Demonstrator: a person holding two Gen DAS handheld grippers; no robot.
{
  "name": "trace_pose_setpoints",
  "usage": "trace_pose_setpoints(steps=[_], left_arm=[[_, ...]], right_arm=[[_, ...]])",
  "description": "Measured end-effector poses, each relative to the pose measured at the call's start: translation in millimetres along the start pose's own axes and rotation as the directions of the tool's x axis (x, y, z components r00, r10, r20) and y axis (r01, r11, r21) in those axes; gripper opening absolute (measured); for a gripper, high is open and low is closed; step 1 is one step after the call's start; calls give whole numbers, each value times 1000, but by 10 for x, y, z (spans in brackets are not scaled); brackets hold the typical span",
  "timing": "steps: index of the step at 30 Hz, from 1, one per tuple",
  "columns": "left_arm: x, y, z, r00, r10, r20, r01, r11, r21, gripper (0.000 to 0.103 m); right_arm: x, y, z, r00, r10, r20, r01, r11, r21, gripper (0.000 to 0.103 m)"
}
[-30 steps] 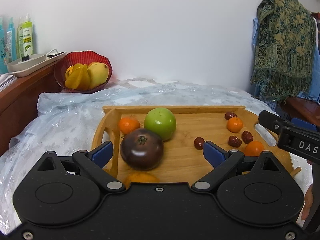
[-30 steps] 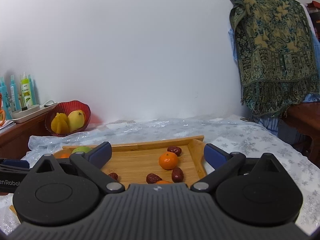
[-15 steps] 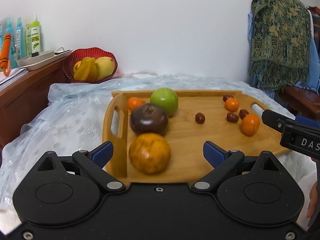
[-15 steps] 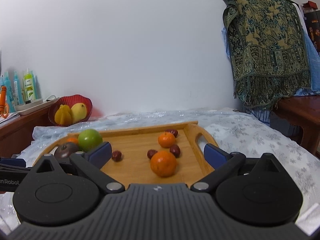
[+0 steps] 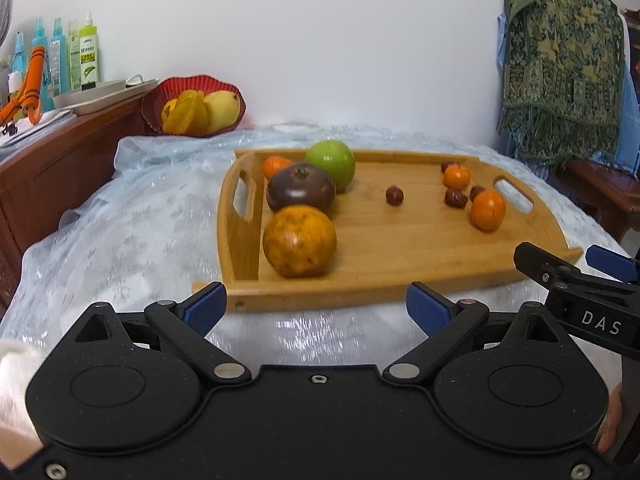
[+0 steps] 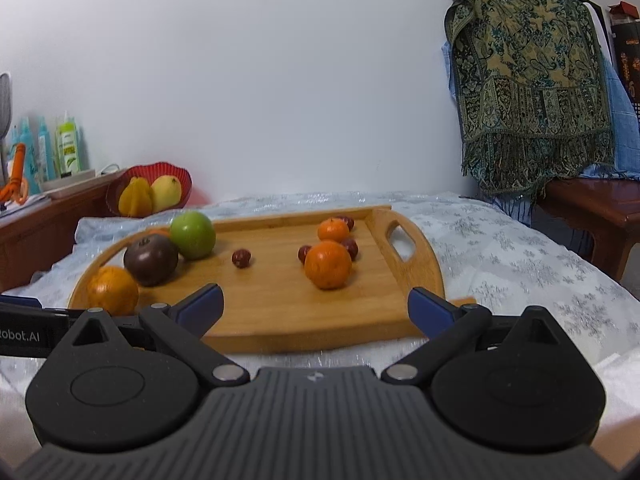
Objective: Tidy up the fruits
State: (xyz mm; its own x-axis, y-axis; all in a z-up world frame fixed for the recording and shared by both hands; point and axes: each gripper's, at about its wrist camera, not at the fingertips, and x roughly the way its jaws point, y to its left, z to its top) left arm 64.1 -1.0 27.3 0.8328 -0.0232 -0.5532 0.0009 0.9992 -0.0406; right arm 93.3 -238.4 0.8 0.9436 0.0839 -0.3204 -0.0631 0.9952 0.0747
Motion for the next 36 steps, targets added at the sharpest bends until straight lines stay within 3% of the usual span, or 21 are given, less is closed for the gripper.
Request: trace_pose_setpoints(steps=[22, 36], left_arm=[[258, -40, -275, 991, 44, -126, -44, 999, -2, 97], [374, -46, -297, 991, 59, -117, -59, 998, 4, 103]], right_arm=[[122, -85, -335, 990, -61, -125, 54, 997, -61, 103], [255, -31, -369, 985, -66, -162, 50, 994, -99, 103]])
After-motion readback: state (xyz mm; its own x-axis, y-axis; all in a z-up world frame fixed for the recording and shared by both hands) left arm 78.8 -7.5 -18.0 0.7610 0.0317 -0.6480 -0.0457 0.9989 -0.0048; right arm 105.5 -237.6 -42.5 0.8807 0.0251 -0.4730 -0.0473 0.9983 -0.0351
